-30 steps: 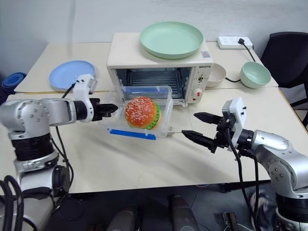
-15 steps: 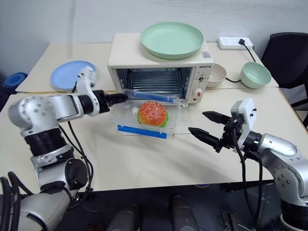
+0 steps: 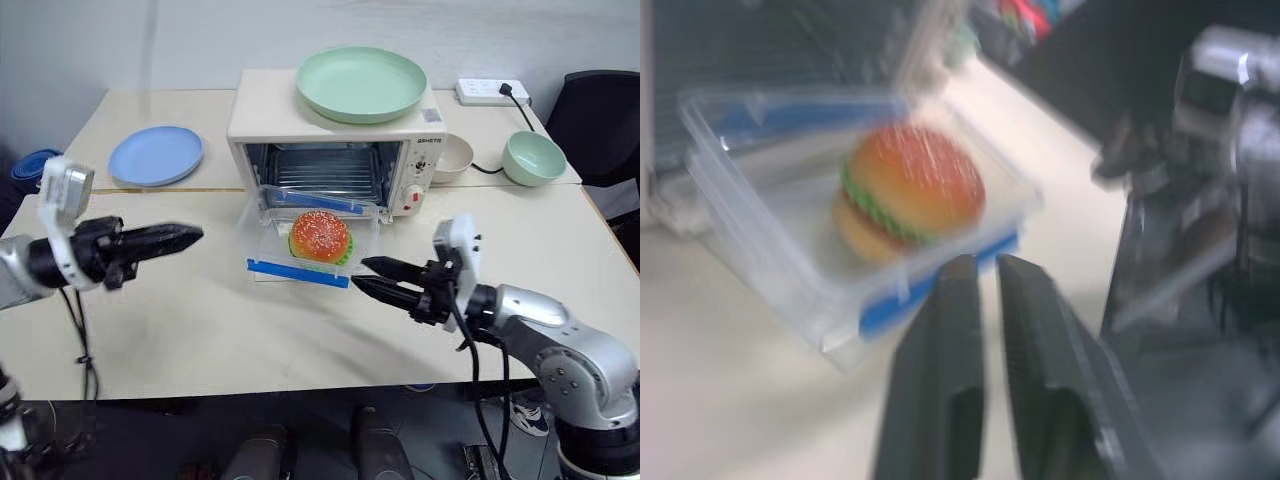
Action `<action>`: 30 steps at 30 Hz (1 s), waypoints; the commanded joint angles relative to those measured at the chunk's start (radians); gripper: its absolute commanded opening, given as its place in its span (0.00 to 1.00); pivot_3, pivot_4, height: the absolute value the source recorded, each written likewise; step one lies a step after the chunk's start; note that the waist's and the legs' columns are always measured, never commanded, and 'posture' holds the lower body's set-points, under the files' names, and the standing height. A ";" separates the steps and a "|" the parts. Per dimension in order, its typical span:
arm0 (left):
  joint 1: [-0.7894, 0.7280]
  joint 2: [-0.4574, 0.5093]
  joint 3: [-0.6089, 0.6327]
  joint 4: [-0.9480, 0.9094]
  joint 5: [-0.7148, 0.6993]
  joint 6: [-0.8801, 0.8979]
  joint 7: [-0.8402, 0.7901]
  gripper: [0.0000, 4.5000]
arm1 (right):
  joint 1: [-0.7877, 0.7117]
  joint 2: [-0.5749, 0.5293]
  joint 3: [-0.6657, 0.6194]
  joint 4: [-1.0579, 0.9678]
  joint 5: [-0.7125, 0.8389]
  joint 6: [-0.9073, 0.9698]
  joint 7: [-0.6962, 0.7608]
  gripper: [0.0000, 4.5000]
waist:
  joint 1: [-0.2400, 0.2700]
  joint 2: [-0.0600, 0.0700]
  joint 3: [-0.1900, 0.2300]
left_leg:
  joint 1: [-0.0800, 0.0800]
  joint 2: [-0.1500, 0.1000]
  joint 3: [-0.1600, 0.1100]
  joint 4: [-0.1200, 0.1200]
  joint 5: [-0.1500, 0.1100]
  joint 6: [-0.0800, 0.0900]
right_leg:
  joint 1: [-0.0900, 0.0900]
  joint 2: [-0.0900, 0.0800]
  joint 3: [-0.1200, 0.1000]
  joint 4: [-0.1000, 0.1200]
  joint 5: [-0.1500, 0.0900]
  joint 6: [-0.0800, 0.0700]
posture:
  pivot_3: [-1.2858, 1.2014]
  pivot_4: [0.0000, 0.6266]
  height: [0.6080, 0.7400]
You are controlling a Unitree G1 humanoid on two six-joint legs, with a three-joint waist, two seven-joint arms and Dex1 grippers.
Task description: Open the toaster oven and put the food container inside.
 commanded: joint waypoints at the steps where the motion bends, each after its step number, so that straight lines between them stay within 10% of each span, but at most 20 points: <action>1: 0.049 0.073 -0.130 0.018 0.142 -0.238 -0.100 0.00 | -0.012 0.023 0.092 -0.024 -0.055 -0.003 -0.023 0.02 | 0.003 0.000 0.000 | 0.000 0.000 0.000 0.000 0.000 0.001 | 0.000 0.000 0.000 -0.001 -0.001 -0.002 | 0.52 0.24 1.00; 9: -0.113 -0.057 -0.377 0.170 0.302 -0.436 -0.045 0.00 | -0.096 0.097 0.215 0.172 -0.300 -0.074 -0.106 0.01 | 0.011 0.000 0.000 | -0.003 -0.001 0.001 0.000 0.000 0.004 | 0.000 -0.001 -0.001 -0.003 0.005 0.008 | 0.52 0.24 1.00; 30: -0.400 -0.412 -0.347 0.538 0.394 -0.557 0.254 0.00 | -0.419 0.333 0.162 0.661 -0.627 -0.326 -0.253 0.01 | -0.005 0.000 0.000 | -0.004 -0.002 0.003 0.001 0.000 0.005 | -0.003 0.000 -0.003 0.004 0.007 0.012 | 0.52 0.24 1.00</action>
